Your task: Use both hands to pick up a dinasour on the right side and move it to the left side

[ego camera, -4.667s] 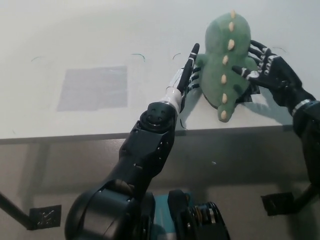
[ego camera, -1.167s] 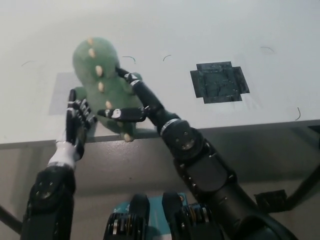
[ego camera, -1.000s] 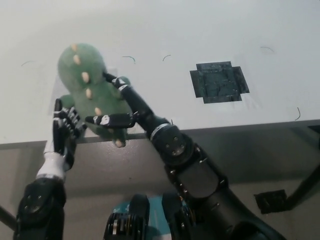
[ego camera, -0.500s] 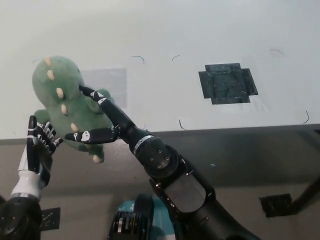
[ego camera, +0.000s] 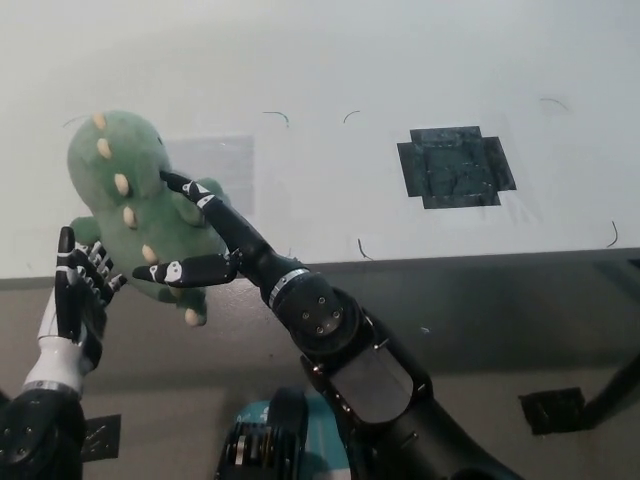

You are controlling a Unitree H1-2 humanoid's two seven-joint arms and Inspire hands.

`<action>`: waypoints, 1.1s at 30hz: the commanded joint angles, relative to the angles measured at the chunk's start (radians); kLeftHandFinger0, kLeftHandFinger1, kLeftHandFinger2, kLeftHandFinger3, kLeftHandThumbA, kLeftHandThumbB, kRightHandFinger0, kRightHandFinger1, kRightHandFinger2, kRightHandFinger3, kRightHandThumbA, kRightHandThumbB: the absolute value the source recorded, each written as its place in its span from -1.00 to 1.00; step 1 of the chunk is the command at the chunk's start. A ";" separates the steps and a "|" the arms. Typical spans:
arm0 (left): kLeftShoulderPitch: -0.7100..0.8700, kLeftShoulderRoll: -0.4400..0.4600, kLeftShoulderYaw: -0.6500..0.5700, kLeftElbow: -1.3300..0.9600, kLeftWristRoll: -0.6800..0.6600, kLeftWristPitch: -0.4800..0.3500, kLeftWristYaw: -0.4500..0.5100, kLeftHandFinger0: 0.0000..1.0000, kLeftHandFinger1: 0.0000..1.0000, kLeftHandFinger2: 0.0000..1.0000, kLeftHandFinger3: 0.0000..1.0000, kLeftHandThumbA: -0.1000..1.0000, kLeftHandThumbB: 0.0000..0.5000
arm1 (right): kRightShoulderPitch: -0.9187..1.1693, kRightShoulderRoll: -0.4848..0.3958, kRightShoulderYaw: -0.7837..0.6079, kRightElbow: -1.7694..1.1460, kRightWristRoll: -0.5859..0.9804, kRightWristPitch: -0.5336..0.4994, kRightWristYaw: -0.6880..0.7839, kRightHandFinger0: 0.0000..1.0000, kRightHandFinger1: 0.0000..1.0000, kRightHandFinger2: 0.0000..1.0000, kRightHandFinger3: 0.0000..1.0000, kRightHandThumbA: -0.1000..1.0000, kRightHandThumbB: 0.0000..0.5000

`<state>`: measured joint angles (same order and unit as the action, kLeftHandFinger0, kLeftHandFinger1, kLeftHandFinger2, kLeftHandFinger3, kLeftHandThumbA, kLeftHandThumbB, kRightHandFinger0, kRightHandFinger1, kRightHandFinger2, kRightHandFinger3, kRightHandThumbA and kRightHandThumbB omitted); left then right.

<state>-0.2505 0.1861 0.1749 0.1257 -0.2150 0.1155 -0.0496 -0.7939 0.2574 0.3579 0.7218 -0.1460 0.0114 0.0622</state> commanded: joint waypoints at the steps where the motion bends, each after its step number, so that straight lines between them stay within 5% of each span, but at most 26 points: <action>1: -0.090 -0.021 -0.028 -0.001 -0.005 -0.005 -0.020 1.00 1.00 1.00 1.00 1.00 -0.26 | -0.058 0.023 0.005 0.042 0.000 -0.030 0.067 1.00 1.00 1.00 1.00 1.00 -0.20; 5: -0.186 -0.016 -0.048 0.120 0.005 -0.049 -0.044 1.00 1.00 1.00 1.00 1.00 -0.50 | -0.096 -0.004 -0.022 0.050 -0.010 0.013 0.039 1.00 1.00 1.00 1.00 1.00 -0.38; 11: -0.245 -0.015 -0.074 0.181 0.014 0.008 -0.044 1.00 1.00 1.00 1.00 1.00 -0.20 | -0.131 -0.026 -0.035 0.088 -0.019 0.029 0.028 1.00 1.00 1.00 1.00 1.00 -0.32; 21: -0.269 -0.029 -0.071 0.217 0.004 -0.012 -0.036 1.00 1.00 1.00 1.00 1.00 -0.27 | -0.141 -0.033 -0.043 0.117 -0.029 0.000 0.021 1.00 1.00 1.00 1.00 1.00 -0.46; 27: -0.253 -0.022 -0.072 0.201 -0.005 -0.002 -0.051 1.00 1.00 1.00 1.00 1.00 -0.17 | -0.136 -0.028 -0.048 0.123 -0.020 -0.004 0.029 1.00 1.00 1.00 1.00 1.00 -0.32; 28: -0.251 -0.020 -0.071 0.197 -0.009 0.008 -0.053 1.00 1.00 1.00 1.00 1.00 -0.04 | -0.133 -0.025 -0.058 0.132 -0.010 -0.024 0.023 1.00 1.00 1.00 1.00 1.00 -0.08; 29: -0.252 -0.020 -0.070 0.198 -0.010 0.008 -0.053 1.00 1.00 1.00 1.00 1.00 -0.03 | -0.135 -0.025 -0.060 0.135 -0.010 -0.027 0.022 1.00 1.00 1.00 1.00 1.00 -0.07; 30: -0.246 -0.019 -0.065 0.189 0.004 0.023 -0.026 1.00 1.00 1.00 1.00 1.00 0.08 | -0.127 -0.031 -0.069 0.131 -0.004 -0.025 0.020 1.00 1.00 1.00 1.00 1.00 0.21; 33: -0.241 -0.013 -0.036 0.193 -0.011 0.023 -0.011 1.00 1.00 1.00 1.00 1.00 0.24 | -0.124 -0.058 -0.083 0.112 -0.002 -0.021 0.029 1.00 1.00 1.00 1.00 1.00 0.35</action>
<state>-0.4641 0.1835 0.1320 0.3490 -0.2082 0.1351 -0.0476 -0.8953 0.1889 0.2855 0.8389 -0.1602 0.0043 0.0577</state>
